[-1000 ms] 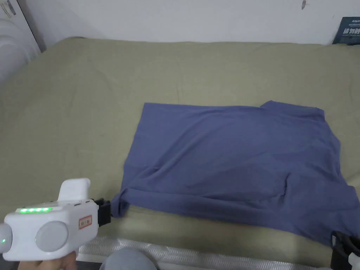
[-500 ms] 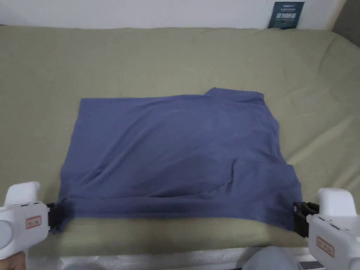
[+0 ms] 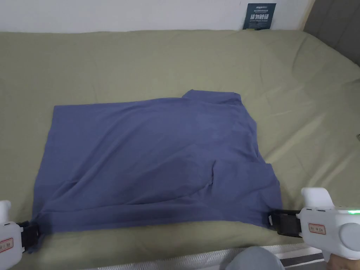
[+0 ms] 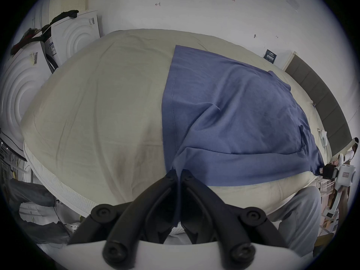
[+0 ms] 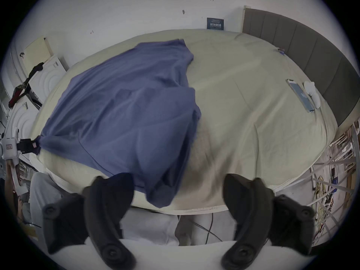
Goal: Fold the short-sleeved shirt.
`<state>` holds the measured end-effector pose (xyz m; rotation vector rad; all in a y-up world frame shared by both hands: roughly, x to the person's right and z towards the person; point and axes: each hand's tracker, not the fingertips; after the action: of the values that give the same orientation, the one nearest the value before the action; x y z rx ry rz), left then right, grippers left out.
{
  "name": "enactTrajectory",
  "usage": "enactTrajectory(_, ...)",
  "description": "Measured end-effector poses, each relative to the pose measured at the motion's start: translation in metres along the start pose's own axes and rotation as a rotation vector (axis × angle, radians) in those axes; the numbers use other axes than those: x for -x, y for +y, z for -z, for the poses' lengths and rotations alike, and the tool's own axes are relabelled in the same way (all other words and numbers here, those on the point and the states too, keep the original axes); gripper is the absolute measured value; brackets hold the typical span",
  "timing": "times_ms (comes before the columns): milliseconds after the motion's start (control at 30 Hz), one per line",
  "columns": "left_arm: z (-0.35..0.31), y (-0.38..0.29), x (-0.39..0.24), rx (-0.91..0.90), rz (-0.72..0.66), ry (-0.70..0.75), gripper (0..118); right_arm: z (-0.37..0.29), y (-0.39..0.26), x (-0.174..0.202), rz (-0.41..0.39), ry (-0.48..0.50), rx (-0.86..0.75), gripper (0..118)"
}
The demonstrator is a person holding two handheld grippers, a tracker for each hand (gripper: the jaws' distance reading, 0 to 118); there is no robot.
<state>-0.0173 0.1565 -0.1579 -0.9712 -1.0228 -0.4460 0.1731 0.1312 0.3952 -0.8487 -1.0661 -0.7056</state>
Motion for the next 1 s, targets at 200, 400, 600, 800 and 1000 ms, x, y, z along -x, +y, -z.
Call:
enactTrajectory(200,0.000,-0.001,-0.002,0.006,-0.009,0.009,2,-0.007,-0.007,-0.001,-0.008,0.038,-0.078,6)
enactTrajectory(400,-0.011,0.005,-0.003,-0.004,0.027,0.011,2,-0.032,0.004,0.003,-0.024,0.041,-0.123,6)
enactTrajectory(600,-0.026,0.022,0.000,-0.038,0.055,-0.013,2,-0.059,0.038,0.013,-0.076,0.045,-0.188,6)
enactTrajectory(800,-0.024,0.060,0.003,-0.076,0.042,-0.025,2,-0.058,0.096,0.026,-0.090,0.052,-0.242,6)
enactTrajectory(1000,0.004,0.119,-0.006,-0.073,0.059,-0.033,2,-0.022,0.167,0.032,-0.105,0.040,-0.236,6)
